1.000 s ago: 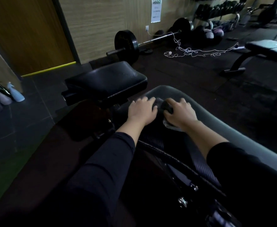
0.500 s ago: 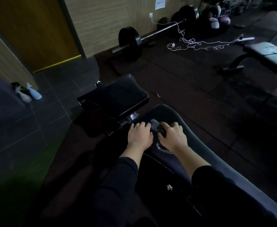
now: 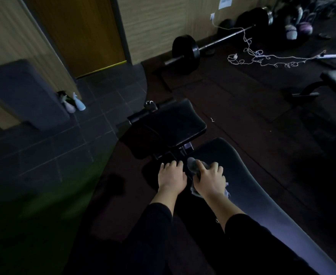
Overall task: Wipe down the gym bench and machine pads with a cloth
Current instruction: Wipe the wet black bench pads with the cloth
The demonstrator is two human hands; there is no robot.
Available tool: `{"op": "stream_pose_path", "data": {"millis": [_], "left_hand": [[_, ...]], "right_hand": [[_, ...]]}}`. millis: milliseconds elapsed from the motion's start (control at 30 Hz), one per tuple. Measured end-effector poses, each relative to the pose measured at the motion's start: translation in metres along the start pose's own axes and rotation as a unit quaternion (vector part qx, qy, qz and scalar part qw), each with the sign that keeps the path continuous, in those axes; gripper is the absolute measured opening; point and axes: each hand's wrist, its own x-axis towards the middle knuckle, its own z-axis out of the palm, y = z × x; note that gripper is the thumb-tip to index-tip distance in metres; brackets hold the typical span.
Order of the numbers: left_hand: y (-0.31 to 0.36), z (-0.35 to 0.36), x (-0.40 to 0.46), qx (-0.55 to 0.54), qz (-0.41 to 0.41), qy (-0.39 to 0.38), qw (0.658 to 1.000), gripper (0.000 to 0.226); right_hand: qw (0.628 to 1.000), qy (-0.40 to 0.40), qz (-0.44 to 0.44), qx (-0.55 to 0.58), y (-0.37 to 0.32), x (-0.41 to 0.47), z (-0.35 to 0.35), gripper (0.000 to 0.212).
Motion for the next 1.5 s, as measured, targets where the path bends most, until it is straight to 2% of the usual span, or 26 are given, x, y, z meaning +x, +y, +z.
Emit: {"op": "stream_pose_path", "data": {"millis": [333,900,1033,1167,1367,1500], "left_hand": [[-0.106,-0.035,0.078,0.016,0.025,-0.035,0.999,0.048],[-0.139,-0.082,0.327,0.062,0.078,-0.088,0.991,0.056],[-0.148,-0.086,0.369,0.074,0.106,-0.106,0.986,0.055],[-0.162,-0.087,0.414,0.105,0.170,-0.129,0.971,0.054],[-0.181,-0.072,0.468,0.133,0.291,-0.166,0.933,0.054],[-0.192,-0.057,0.487,0.154,0.354,-0.185,0.904,0.055]], "right_hand": [[0.999,-0.003,0.034,-0.007,-0.096,0.086,0.019,0.046],[0.995,-0.014,0.093,0.010,-0.143,0.314,0.028,0.052],[0.989,-0.008,0.141,0.034,-0.149,0.340,0.038,0.051],[0.974,-0.003,0.222,0.053,-0.163,0.366,0.055,0.049],[0.927,0.019,0.366,0.082,-0.192,0.388,0.080,0.045],[0.894,0.068,0.428,0.113,-0.201,0.392,0.103,0.044]]}}
